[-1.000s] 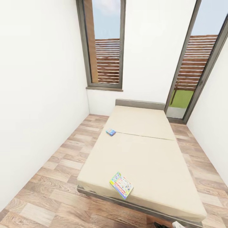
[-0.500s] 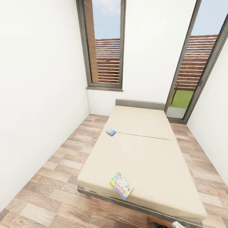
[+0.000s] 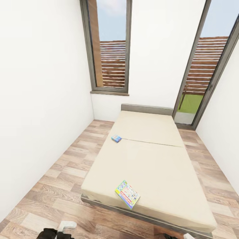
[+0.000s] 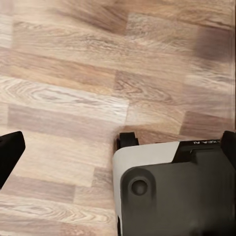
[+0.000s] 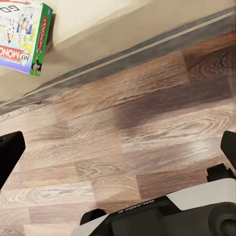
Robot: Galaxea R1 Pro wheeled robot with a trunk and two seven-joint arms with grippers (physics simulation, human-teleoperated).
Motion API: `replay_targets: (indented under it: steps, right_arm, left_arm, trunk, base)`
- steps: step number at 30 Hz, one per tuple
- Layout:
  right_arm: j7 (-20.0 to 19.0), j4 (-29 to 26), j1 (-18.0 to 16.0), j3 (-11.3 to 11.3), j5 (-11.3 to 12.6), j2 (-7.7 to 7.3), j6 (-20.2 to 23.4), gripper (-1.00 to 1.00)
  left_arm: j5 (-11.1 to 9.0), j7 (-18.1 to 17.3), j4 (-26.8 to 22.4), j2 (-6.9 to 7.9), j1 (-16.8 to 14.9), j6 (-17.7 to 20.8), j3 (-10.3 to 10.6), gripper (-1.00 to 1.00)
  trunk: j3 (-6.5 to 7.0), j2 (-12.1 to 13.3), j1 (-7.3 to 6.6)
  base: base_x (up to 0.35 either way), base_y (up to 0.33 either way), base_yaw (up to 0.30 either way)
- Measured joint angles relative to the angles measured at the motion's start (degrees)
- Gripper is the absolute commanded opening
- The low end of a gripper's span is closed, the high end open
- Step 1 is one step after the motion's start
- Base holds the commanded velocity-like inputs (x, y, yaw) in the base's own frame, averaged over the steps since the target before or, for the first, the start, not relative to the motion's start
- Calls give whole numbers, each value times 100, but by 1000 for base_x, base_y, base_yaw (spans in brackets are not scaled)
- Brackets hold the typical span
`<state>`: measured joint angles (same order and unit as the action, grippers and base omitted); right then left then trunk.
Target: Put all the toys in the child's room - the three board games (two on the bed and one on the table), the two jigsaw puzzles on the table, and the tennis ball on the table - inside the toy box on the table in the child's room.
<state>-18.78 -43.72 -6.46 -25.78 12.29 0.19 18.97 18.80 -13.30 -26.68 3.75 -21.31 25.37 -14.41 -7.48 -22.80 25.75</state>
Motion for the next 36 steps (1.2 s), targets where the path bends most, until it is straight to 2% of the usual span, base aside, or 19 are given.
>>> replay_targets:
  steps: [5,7,14,16,22,36]
  right_arm:
    - [-19,55,0,-98,6,-21,4,100]
    - [-23,76,0,-126,9,-33,6,100]
    - [-28,94,0,-149,10,-35,7,100]
    - [-29,96,0,-151,9,-30,6,100]
    - [-22,97,0,-154,7,-25,6,100]
    - [-28,98,0,-155,8,-22,-1,100]
  left_arm:
    - [-32,-316,-591,141,-29,529,-131,100]
    - [-36,-387,-822,212,-52,736,-313,100]
    - [-36,-424,-1082,413,-194,934,-855,100]
    - [-40,-419,-1111,461,-224,950,-930,100]
    - [-46,-413,-1208,580,-427,1018,-1061,100]
    - [-58,-460,-1252,606,-577,1213,-1197,100]
  trunk:
    - [0,0,0]
    - [0,0,0]
    - [0,0,0]
    - [0,0,0]
    - [0,0,0]
    - [0,0,0]
  base:
    - [0,0,0]
    - [0,0,0]
    - [0,0,0]
    - [0,0,0]
    - [0,0,0]
    - [0,0,0]
